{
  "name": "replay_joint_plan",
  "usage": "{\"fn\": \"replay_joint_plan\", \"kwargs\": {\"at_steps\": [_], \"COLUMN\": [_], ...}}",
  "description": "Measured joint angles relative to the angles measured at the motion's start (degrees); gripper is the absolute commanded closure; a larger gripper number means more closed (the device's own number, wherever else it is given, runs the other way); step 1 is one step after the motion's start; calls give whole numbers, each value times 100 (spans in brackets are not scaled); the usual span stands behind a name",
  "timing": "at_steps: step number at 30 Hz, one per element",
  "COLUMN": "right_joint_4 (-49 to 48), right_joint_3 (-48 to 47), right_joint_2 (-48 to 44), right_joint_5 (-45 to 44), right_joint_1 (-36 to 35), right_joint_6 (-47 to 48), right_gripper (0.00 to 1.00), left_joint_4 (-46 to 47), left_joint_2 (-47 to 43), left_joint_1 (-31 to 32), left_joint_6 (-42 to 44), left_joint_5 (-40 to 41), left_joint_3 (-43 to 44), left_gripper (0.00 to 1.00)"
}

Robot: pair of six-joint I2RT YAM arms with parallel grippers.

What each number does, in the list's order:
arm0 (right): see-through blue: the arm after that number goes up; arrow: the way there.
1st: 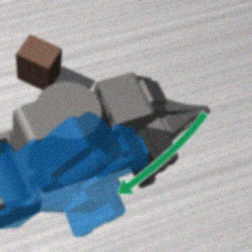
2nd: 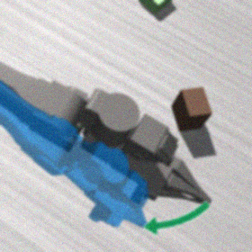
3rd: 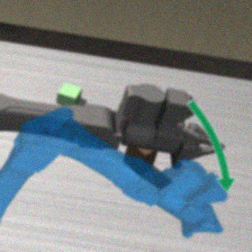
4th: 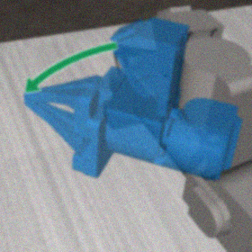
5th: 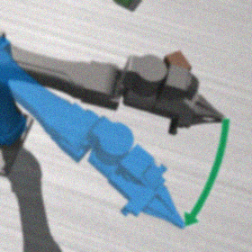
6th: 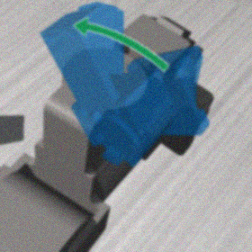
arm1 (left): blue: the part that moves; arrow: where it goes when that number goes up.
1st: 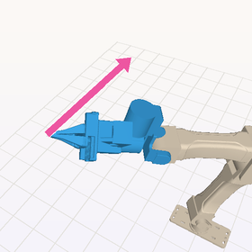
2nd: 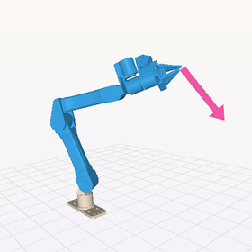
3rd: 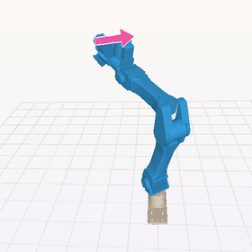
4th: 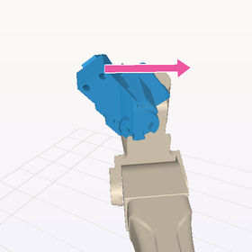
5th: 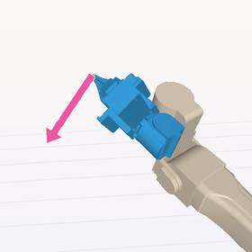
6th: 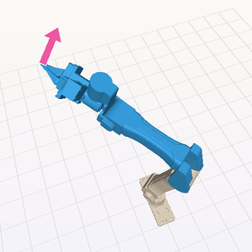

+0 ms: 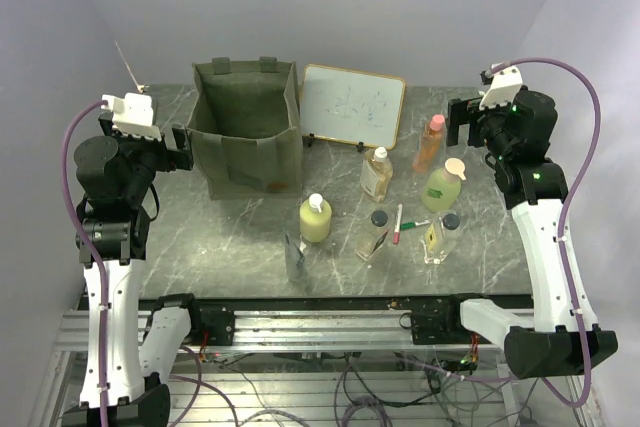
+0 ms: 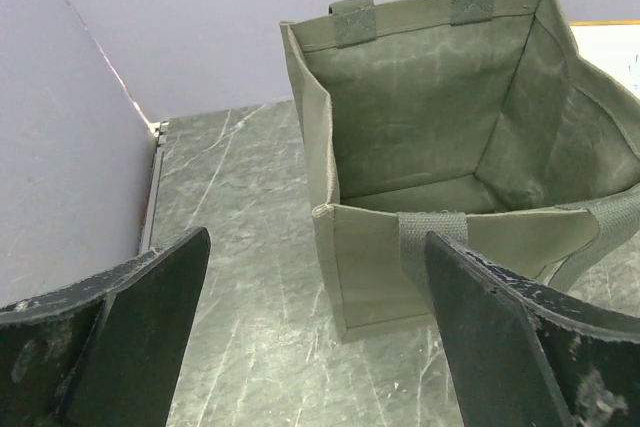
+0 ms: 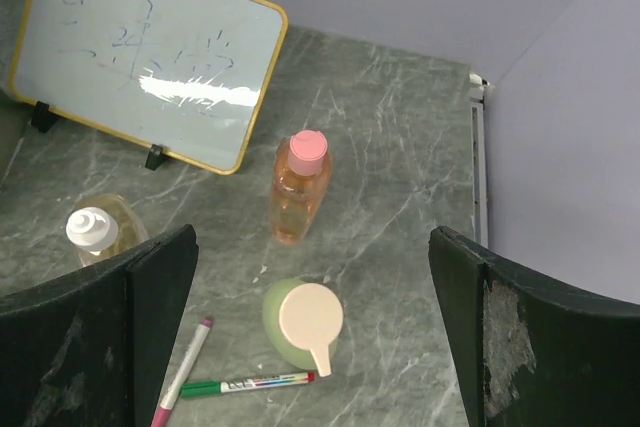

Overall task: Place the personal care products into the canvas bag
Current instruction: Move the canvas bag to the center of the board.

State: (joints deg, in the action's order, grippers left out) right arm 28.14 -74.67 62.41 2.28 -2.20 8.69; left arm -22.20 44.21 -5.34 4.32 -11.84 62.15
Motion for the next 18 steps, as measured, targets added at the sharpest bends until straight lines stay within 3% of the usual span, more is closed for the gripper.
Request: {"fn": "replay_joint_plan", "kwargs": {"at_steps": [18], "right_joint_4": [-44], "right_joint_3": [0], "right_joint_2": [-24], "right_joint_5": [149], "right_joint_1": [0], "right_joint_6": [46], "right_gripper": [0], "left_joint_4": [-4], "left_joint_2": [282], "left_joint_1": [0], "left_joint_6": [153], "left_joint_5": [-116], "left_joint_3": [13], "left_gripper": [1]}}
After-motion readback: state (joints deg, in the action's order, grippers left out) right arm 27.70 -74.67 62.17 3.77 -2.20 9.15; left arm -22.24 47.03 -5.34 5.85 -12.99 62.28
